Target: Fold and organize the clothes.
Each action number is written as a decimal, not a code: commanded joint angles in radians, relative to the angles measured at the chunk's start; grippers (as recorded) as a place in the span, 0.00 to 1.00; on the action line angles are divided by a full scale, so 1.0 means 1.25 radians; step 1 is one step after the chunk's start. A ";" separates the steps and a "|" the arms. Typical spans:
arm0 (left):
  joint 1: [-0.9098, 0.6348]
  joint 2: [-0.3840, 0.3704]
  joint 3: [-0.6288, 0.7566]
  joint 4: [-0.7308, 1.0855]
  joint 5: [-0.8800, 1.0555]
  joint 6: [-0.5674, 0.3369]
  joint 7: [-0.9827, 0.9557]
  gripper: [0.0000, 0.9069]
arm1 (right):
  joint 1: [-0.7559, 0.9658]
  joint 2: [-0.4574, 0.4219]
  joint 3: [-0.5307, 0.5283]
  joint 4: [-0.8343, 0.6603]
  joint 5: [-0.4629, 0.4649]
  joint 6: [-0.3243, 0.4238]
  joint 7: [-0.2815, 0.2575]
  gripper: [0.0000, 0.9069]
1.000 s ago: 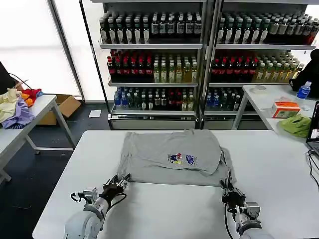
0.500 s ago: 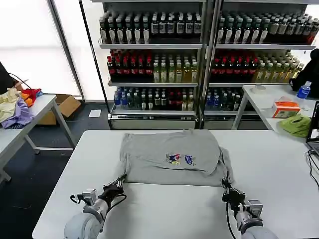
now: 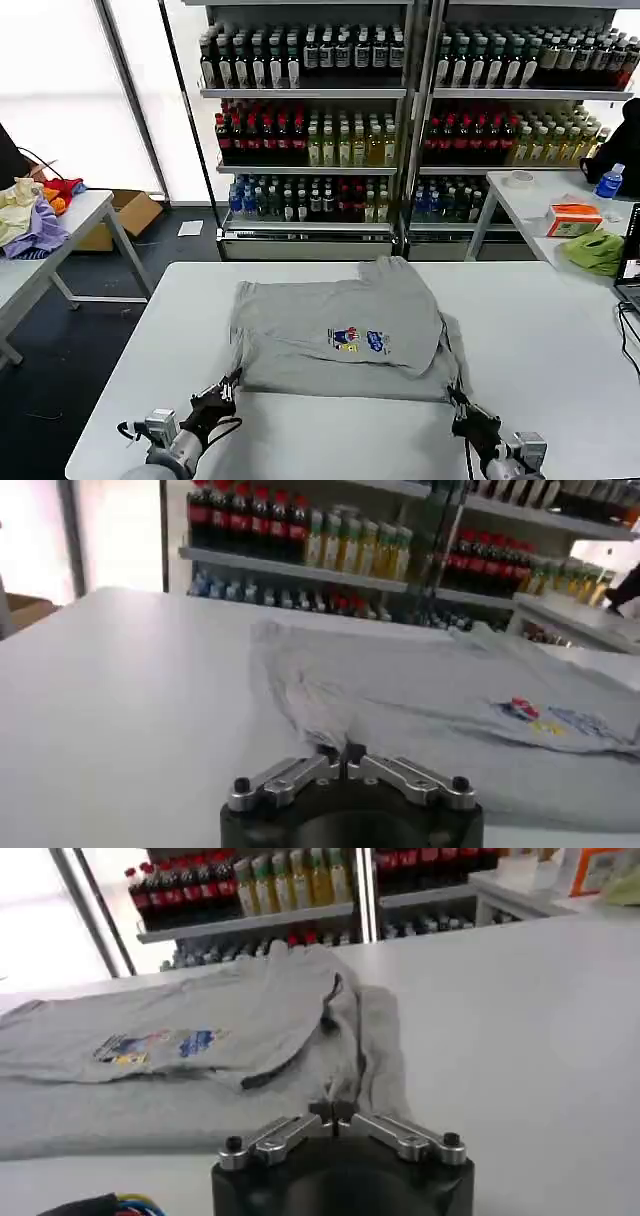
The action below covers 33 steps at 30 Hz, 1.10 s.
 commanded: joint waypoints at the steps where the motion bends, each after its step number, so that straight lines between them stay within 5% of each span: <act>1: 0.245 -0.019 -0.061 -0.169 0.039 0.023 0.022 0.01 | -0.158 0.006 0.014 0.105 0.008 -0.016 -0.001 0.00; 2: 0.262 -0.020 -0.073 -0.178 0.055 0.024 0.026 0.99 | -0.173 0.010 0.015 0.124 -0.004 -0.023 -0.002 1.00; 8: 0.286 -0.013 -0.121 -0.239 0.039 0.103 0.044 1.00 | -0.149 0.012 0.040 0.125 -0.015 0.000 -0.006 1.00; 20: 0.251 0.026 -0.237 -0.315 -0.034 0.107 0.038 1.00 | 0.058 -0.086 0.183 0.094 0.058 0.018 -0.084 1.00; 27: -0.012 0.170 -0.175 -0.124 -0.070 0.106 0.084 1.00 | 0.421 -0.166 0.031 -0.144 0.048 -0.068 -0.134 1.00; 33: -0.237 0.241 -0.058 0.096 -0.100 0.103 0.131 1.00 | 0.674 -0.203 -0.116 -0.396 0.034 -0.068 -0.209 1.00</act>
